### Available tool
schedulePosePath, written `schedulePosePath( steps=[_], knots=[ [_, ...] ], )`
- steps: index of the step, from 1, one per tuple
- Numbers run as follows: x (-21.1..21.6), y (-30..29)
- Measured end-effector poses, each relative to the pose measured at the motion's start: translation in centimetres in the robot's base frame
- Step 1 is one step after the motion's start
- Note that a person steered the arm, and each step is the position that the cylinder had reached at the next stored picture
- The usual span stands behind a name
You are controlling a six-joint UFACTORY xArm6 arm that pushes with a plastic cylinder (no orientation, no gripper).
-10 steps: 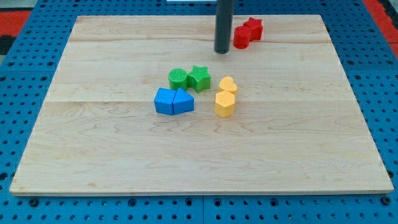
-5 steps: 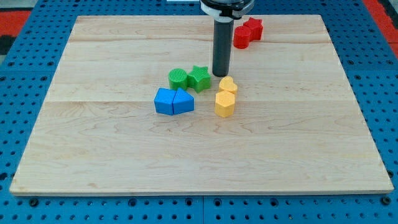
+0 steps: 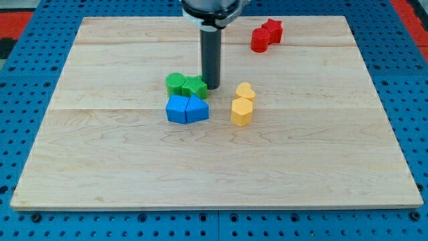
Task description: Move the green star along with green circle towards the left center
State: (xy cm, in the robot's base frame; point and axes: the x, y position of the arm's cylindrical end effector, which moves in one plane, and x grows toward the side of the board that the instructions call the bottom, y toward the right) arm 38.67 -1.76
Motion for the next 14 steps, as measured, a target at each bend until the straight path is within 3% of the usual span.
schedulePosePath(
  steps=[3,6,9,12,14],
  knots=[
    [0.0,-5.7],
    [0.8,-5.3],
    [0.9,-12.6],
    [5.3,-18.3],
    [8.5,-18.4]
  ],
)
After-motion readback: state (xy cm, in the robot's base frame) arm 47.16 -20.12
